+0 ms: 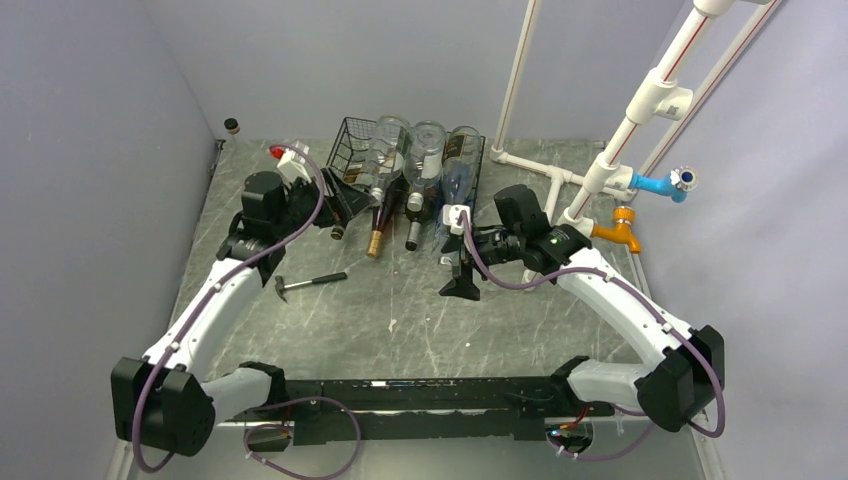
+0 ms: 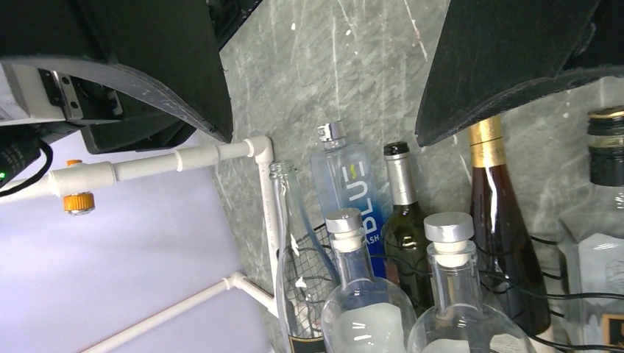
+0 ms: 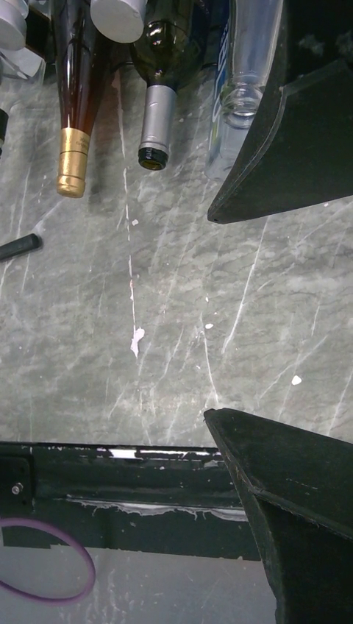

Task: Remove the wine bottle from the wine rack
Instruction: Pick up the wine bottle from the wine rack.

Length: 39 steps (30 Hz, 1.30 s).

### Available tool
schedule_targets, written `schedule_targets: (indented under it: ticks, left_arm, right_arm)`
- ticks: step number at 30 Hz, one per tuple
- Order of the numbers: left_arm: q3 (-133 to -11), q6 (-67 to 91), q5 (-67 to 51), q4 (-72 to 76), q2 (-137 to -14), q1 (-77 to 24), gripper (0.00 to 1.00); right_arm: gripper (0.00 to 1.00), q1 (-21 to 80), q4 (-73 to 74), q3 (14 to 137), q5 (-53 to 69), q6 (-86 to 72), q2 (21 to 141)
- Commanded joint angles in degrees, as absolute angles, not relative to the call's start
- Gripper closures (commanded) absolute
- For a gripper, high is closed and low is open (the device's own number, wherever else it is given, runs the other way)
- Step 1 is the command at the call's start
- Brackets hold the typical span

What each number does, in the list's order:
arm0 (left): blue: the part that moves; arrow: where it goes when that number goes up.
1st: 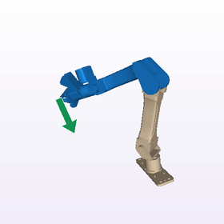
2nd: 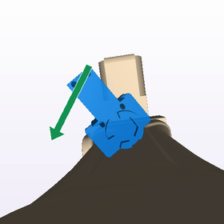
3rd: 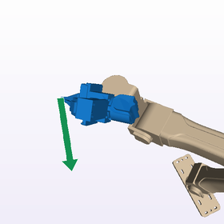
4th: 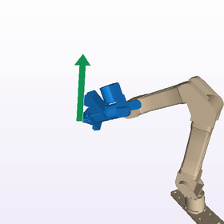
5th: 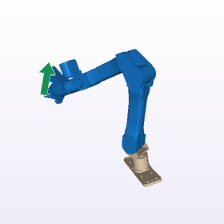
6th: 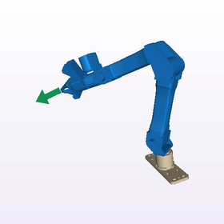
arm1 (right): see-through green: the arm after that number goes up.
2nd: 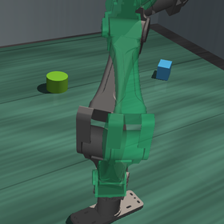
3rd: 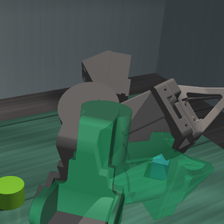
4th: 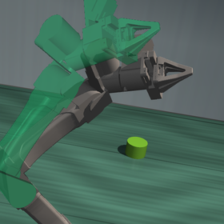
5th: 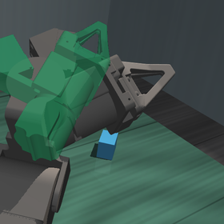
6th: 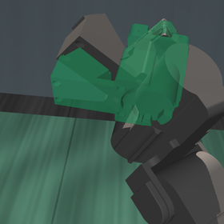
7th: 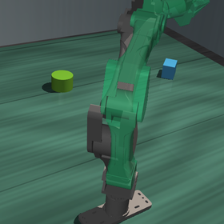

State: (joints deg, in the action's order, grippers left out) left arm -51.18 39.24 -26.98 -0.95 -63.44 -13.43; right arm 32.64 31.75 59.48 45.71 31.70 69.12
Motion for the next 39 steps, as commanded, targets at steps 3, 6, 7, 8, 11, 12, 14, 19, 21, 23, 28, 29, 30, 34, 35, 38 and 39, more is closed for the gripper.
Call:
schedule_targets:
  ticks: [3,6,7,8,11,12,14,19,21,23,28,29,30,34,35,38,39]
  left_arm:
    - [-57.2,41.19,-29.77,3.27,-66.92,-14.15,0.01]
    - [-61.9,37.31,-28.61,-2.59,-69.52,-15.34,0.01]
    - [-63.35,36.0,-27.82,-4.29,-70.47,-15.89,0.01]
    - [-64.76,34.68,-26.49,-5.9,-71.36,-16.39,0.0]
    - [-68.65,31.3,-22.16,-9.83,-74.43,-17.98,0.0]
    - [-70.07,30.24,-20.81,-11.12,-75.82,-18.53,0.0]
    - [-73.55,27.04,-17.16,-14.0,-78.63,-19.67,0.0]
    - [-79.12,20.55,-9.12,-17.29,-85.44,-20.65,0.0]
    - [-79.95,19.53,-7.49,-17.52,-87.44,-20.65,0.0]
    - [-80.6,19.15,-5.99,-17.71,-89.21,-20.65,0.01]
    - [-81.18,19.17,-4.52,-16.4,-93.09,-20.62,0.03]
    - [-81.32,19.12,-4.26,-15.9,-93.82,-20.53,0.03]
    - [-81.63,18.98,-4.15,-15.5,-94.77,-20.56,0.04]
    - [-83.83,18.52,-4.36,-14.65,-98.73,-20.57,0.08]
    - [-84.39,18.43,-4.09,-14.6,-99.72,-20.57,0.09]
    - [-86.3,17.58,-3.86,-14.4,-102.29,-20.48,0.12]
    - [-86.94,17.14,-4.09,-14.16,-103.02,-20.4,0.14]
  right_arm:
    - [0.0,32.26,32.7,60.31,47.48,33.83,69.33]
    - [0.0,32.23,33.08,60.51,47.82,34.01,69.39]
    - [0.0,32.25,33.13,60.51,47.81,34.07,69.3]
    - [0.0,32.24,33.21,60.62,47.78,34.1,69.26]
    - [0.0,32.22,32.97,60.47,47.72,33.98,69.31]
    - [0.0,32.25,32.88,60.4,47.72,33.98,69.26]
    - [0.0,32.23,32.74,60.3,47.66,33.92,69.33]
    - [0.0,32.26,32.26,60.03,47.32,33.6,69.3]
    - [0.0,32.25,32.21,60.03,47.58,33.57,69.33]
    - [0.0,32.25,32.02,59.9,47.8,33.48,69.26]
    - [0.0,32.51,32.0,59.81,47.99,33.42,69.19]
    - [0.0,32.52,31.92,59.77,47.99,33.4,69.23]
    - [0.0,32.52,31.91,59.77,48.08,33.4,69.18]
    - [0.0,32.55,31.67,59.61,48.01,33.32,69.09]
    - [0.0,32.64,31.64,59.59,48.07,33.31,69.08]
    - [0.0,32.68,31.56,59.5,47.95,33.31,69.06]
    - [0.0,32.69,31.55,59.5,47.91,33.35,69.0]
